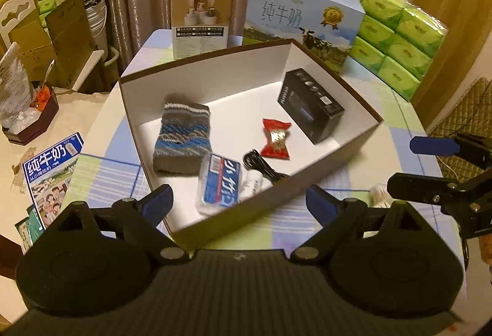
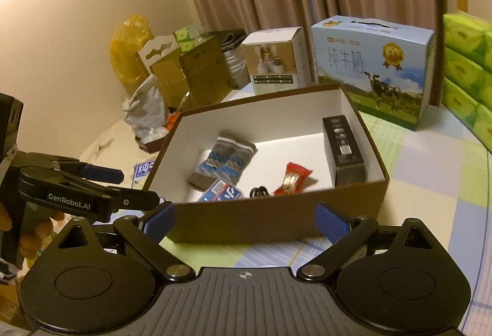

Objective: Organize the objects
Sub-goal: 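Withdraw both open grippers from the box toward the remaining table items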

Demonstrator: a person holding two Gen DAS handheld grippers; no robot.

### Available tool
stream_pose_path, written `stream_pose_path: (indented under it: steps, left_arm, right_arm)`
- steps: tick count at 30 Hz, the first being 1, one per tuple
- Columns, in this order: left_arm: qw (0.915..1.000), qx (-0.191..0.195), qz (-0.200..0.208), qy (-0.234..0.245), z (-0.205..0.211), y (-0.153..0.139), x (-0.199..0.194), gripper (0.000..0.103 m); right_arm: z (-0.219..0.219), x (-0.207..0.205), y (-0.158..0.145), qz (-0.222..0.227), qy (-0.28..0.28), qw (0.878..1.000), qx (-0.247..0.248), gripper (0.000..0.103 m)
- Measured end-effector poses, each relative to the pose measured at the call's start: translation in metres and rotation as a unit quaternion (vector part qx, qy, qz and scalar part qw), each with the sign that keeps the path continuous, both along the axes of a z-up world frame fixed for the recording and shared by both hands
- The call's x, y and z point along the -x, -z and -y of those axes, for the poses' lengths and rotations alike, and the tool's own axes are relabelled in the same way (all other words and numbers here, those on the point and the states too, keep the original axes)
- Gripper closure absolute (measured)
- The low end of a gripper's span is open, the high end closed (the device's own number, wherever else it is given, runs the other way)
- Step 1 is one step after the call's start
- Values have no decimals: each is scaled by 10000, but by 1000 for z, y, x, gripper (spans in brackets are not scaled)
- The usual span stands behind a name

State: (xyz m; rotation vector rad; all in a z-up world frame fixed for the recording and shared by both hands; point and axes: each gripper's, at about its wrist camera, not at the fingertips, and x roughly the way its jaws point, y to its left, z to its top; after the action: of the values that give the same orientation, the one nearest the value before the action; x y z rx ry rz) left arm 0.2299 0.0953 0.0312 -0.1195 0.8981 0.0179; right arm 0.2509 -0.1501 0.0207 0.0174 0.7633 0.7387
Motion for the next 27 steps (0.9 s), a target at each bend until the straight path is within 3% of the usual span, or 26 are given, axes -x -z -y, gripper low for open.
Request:
stream_pose_path:
  steps: [14,27]
  left_arm:
    - [9995,179,-206,169,27,16,51,12]
    - [9975,275,-560,332,51,38,71,12]
  right_arm:
    - [38,56,16,-324,555,9979,-53,8]
    - [56,83,37,-556,794,9952,125,8]
